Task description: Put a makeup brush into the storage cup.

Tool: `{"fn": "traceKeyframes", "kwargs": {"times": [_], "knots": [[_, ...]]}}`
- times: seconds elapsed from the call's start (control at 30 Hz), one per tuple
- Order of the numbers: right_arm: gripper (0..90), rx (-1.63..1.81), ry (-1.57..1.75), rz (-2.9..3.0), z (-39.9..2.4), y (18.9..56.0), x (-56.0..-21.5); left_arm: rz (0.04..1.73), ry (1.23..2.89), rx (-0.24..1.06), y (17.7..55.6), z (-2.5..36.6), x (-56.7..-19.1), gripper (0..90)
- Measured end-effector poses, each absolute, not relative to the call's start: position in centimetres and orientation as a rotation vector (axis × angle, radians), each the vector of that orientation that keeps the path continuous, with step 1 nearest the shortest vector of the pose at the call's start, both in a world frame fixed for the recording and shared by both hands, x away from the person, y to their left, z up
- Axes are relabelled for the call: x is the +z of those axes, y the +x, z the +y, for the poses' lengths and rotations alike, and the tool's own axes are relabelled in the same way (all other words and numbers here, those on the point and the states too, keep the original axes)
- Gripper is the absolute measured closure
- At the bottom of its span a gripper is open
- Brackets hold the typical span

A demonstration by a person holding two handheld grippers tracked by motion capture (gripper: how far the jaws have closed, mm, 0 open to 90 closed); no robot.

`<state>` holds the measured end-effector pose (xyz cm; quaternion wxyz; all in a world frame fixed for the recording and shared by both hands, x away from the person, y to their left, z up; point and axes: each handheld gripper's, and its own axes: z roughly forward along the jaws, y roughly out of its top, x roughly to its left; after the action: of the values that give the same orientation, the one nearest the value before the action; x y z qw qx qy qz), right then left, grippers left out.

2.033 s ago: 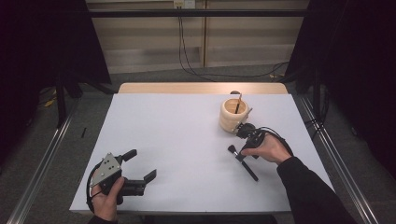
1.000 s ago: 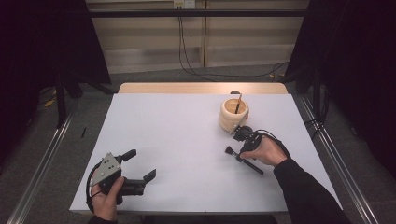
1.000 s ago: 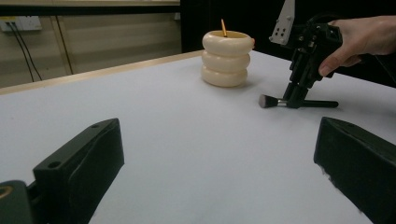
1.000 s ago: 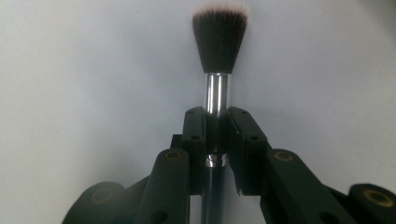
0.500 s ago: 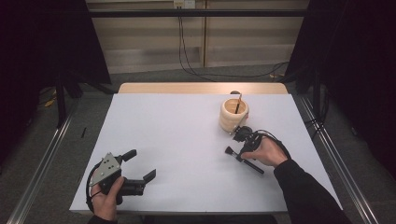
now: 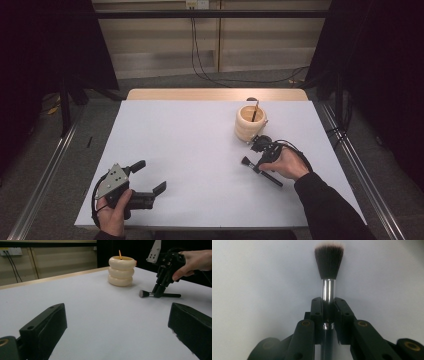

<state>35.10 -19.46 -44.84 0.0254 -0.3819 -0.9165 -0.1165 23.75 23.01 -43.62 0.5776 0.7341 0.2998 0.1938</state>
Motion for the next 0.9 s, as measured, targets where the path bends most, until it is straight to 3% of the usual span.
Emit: {"fn": "traceKeyframes", "kwargs": {"times": [0.9], "knots": [[78.3, -0.662, -1.22, -2.801, -21.2, 33.8, -42.4, 0.703, 1.715, 0.452, 23.8, 23.0, -43.6, 2.1]]}}
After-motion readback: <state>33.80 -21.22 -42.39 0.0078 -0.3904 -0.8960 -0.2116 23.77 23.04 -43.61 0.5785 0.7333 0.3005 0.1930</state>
